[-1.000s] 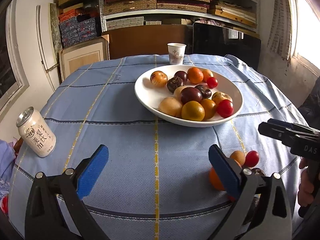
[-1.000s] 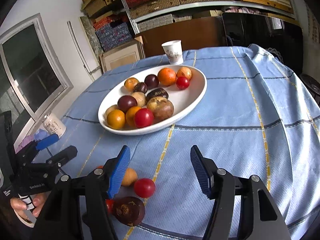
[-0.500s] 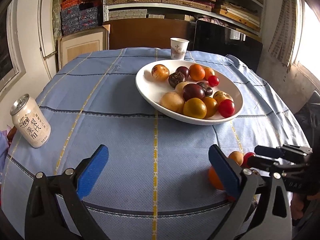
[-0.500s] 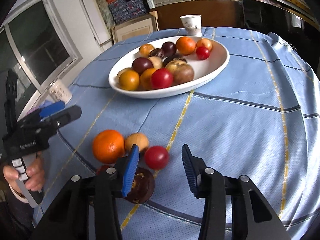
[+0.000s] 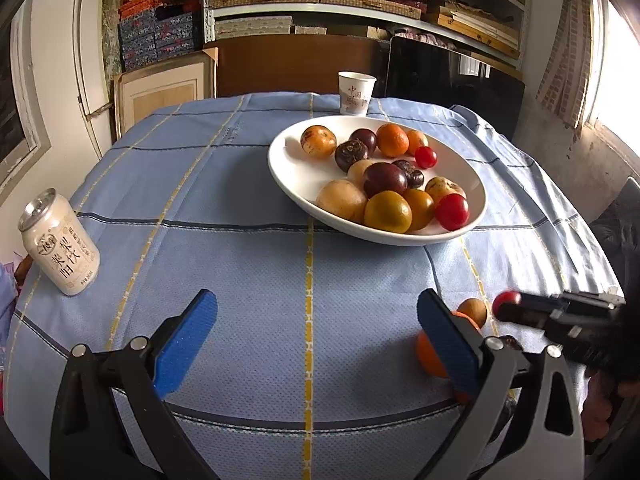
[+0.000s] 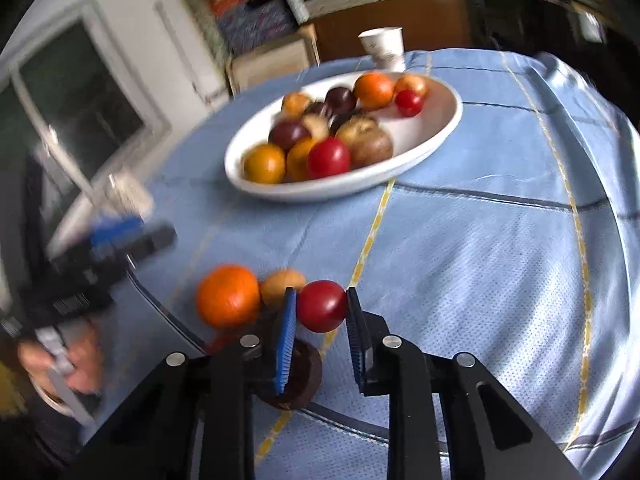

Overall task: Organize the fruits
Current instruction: 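Grasp a red tomato with the right tool while the left tool reaches toward an orange, then grasp the orange with the left tool while the right tool holds the tomato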

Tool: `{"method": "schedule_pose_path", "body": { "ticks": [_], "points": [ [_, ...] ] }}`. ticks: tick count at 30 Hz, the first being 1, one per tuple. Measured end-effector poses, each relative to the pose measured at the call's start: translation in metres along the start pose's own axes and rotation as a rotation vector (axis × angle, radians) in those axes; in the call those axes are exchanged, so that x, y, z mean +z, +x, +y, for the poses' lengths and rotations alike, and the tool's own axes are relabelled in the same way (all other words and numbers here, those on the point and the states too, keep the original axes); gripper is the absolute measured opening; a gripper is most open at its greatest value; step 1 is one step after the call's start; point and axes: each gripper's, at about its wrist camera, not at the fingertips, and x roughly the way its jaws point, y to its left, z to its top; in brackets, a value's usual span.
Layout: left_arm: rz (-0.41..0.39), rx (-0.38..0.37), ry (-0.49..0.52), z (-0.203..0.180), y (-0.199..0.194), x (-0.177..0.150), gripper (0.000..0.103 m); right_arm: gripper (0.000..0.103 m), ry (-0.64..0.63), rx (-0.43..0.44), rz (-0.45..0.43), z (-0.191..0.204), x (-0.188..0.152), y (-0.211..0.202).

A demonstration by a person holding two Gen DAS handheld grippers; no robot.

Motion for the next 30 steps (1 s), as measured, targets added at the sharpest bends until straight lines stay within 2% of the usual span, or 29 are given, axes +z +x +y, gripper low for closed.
{"method": "schedule_pose_path", "body": {
  "ticks": [2, 4, 7, 9, 10, 12, 14, 17, 30],
  "points": [
    [0.021, -0.048, 0.003, -0.003, 0.003, -0.002, 0.098, 0.025, 0.033, -0.01, -0.037, -0.007, 0.003, -0.007],
    [0.061, -0.146, 0.005, -0.008, 0.008, -0.004, 0.098, 0.025, 0.048, -0.042, -0.056, -0.012, 0.005, -0.011],
    [0.135, -0.302, -0.023, -0.015, 0.016, -0.009, 0.098, 0.025, 0.084, -0.028, -0.043, -0.019, 0.005, -0.009],
    [0.164, -0.342, -0.027, -0.019, 0.02, -0.012, 0.094, 0.025, 0.099, -0.017, -0.033, -0.021, 0.004, -0.007],
    [0.168, -0.341, -0.02, -0.021, 0.022, -0.013, 0.091, 0.025, 0.097, -0.021, -0.033, -0.021, 0.004, -0.007],
    [0.171, -0.336, 0.004, -0.025, 0.023, -0.015, 0.076, 0.025, 0.087, -0.028, -0.034, -0.02, 0.003, -0.009],
    [0.171, -0.342, 0.021, -0.03, 0.023, -0.017, 0.069, 0.025, 0.077, -0.032, -0.034, -0.018, 0.003, -0.008],
    [0.158, -0.334, 0.064, -0.037, 0.022, -0.018, 0.064, 0.025, 0.075, -0.026, -0.031, -0.017, 0.002, -0.008],
    [0.129, -0.3, 0.157, -0.052, 0.015, -0.021, 0.063, 0.025, 0.076, -0.032, -0.023, -0.015, 0.002, -0.006]
  ]
}}
